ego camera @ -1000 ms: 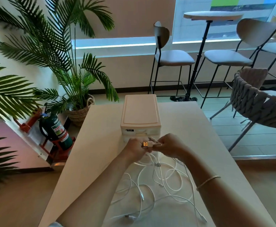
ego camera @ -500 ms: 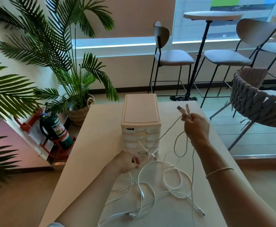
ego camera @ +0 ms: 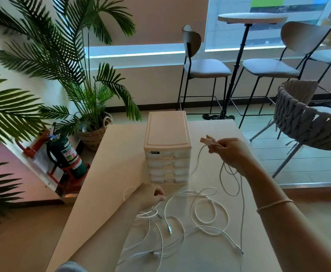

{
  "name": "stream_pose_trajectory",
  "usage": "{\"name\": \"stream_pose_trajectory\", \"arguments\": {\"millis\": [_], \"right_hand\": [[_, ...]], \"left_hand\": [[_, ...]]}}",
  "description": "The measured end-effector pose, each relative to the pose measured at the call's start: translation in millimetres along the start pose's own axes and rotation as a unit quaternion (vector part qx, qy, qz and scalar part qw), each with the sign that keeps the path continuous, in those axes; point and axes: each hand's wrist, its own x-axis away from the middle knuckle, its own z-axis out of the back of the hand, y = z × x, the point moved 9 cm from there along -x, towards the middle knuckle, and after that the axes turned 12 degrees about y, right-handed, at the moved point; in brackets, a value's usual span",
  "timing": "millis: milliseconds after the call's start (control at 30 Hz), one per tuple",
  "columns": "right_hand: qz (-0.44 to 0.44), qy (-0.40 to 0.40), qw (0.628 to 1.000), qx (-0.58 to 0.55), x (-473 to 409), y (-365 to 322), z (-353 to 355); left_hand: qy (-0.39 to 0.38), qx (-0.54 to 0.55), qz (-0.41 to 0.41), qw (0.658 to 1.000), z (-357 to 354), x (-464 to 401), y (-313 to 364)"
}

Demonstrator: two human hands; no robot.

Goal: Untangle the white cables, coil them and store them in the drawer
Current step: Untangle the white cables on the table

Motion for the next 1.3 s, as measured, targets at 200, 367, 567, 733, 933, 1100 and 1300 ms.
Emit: {"name": "stream_pose_trajectory", "arguments": {"millis": [200,367,567,733,933,1100,1300], "right_hand": [[-0.019,0.009,0.995,0.099,-4,29,8],[-0.018,0.081,0.979,0.185,-10,53,14],[0.01,0.003,0.994,0.106,13,51,-36],[-0.007,-0.079,0.996,0.035,31,67,-78],[0.004,-0.116,0.993,0.023,45,82,-107],[-0.033,-0.157,0.987,0.029,56,96,-123],[-0.045,-0.172,0.983,0.042,62,104,-125]], "left_hand": [[-0.005,-0.022,0.034,0.999,-2,9,-28],[0.006,-0.012,0.034,0.999,-18,20,-32],[-0.031,-0.02,0.033,0.999,-56,32,-33],[-0.033,-0.019,0.008,0.999,-74,36,-23],[-0.122,-0.012,-0.04,0.992,-94,62,-20],[-0.153,-0.054,-0.033,0.986,-110,82,-41],[-0.143,-0.056,-0.067,0.986,-102,78,-32]]}}
